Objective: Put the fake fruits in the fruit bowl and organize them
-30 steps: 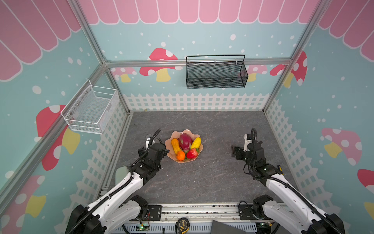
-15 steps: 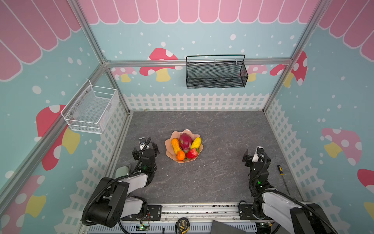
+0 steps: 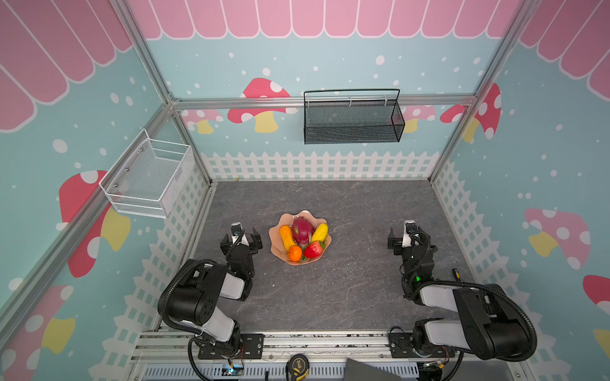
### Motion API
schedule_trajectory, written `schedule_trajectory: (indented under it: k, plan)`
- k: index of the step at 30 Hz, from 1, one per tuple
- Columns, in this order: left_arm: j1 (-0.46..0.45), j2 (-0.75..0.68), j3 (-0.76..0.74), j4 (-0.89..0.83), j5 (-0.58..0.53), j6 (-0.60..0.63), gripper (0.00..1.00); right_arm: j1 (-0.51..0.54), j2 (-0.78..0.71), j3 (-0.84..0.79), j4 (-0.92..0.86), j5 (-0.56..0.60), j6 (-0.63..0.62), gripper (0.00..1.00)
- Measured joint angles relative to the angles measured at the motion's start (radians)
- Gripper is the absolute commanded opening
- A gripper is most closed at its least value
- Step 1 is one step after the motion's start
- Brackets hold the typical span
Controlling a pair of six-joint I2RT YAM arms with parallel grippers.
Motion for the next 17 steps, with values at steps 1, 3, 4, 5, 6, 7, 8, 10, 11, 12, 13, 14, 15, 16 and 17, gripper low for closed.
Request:
schedule_trajectory:
  k: [1, 3, 4, 5, 6, 7, 8, 10, 11, 12, 13, 14, 15, 16, 17]
  plan:
    - [0.002, -0.004, 0.018, -0.013, 0.000, -0.003, 1.00, -0.010, 0.023, -0.005, 0.029, -0.010, -0.005, 0.98]
    - [0.002, -0.010, 0.043, -0.030, 0.000, -0.003, 1.00, -0.026, 0.082, -0.021, 0.092, -0.031, -0.016, 0.98]
    - [0.002, -0.011, 0.047, -0.036, 0.000, -0.003, 1.00, -0.030, 0.100, -0.027, 0.102, -0.039, -0.018, 0.98]
    - [0.002, -0.012, 0.048, -0.043, 0.000, -0.003, 1.00, -0.034, 0.109, -0.032, 0.105, -0.051, -0.021, 0.98]
    - [0.002, -0.012, 0.048, -0.051, 0.000, -0.003, 1.00, -0.041, 0.116, -0.032, 0.107, -0.069, -0.022, 0.98]
    - [0.002, -0.012, 0.049, -0.059, 0.000, -0.003, 1.00, -0.051, 0.129, -0.030, 0.124, -0.084, -0.022, 0.98]
    - [0.002, -0.012, 0.051, -0.074, 0.000, -0.003, 1.00, -0.064, 0.146, -0.021, 0.129, -0.095, -0.019, 0.98]
    - [0.003, -0.012, 0.060, -0.097, 0.000, -0.005, 1.00, -0.095, 0.160, 0.002, 0.107, -0.131, -0.005, 0.98]
    - [0.003, -0.012, 0.061, -0.101, 0.000, -0.006, 1.00, -0.110, 0.164, 0.010, 0.108, -0.146, 0.000, 0.98]
    - [0.003, -0.012, 0.062, -0.106, 0.000, -0.006, 1.00, -0.120, 0.163, 0.015, 0.104, -0.156, 0.004, 0.98]
    - [0.004, -0.012, 0.064, -0.112, 0.001, -0.006, 1.00, -0.125, 0.163, 0.018, 0.104, -0.164, 0.006, 0.98]
    - [0.006, -0.012, 0.065, -0.117, 0.003, -0.006, 1.00, -0.127, 0.163, 0.019, 0.105, -0.174, 0.009, 0.98]
    - [0.008, -0.012, 0.070, -0.128, 0.005, -0.007, 1.00, -0.127, 0.163, 0.019, 0.104, -0.181, 0.011, 0.98]
    - [0.014, -0.012, 0.077, -0.145, 0.014, -0.010, 1.00, -0.127, 0.163, 0.019, 0.101, -0.188, 0.012, 0.98]
    - [0.020, -0.012, 0.084, -0.159, 0.020, -0.011, 1.00, -0.127, 0.163, 0.019, 0.100, -0.193, 0.013, 0.98]
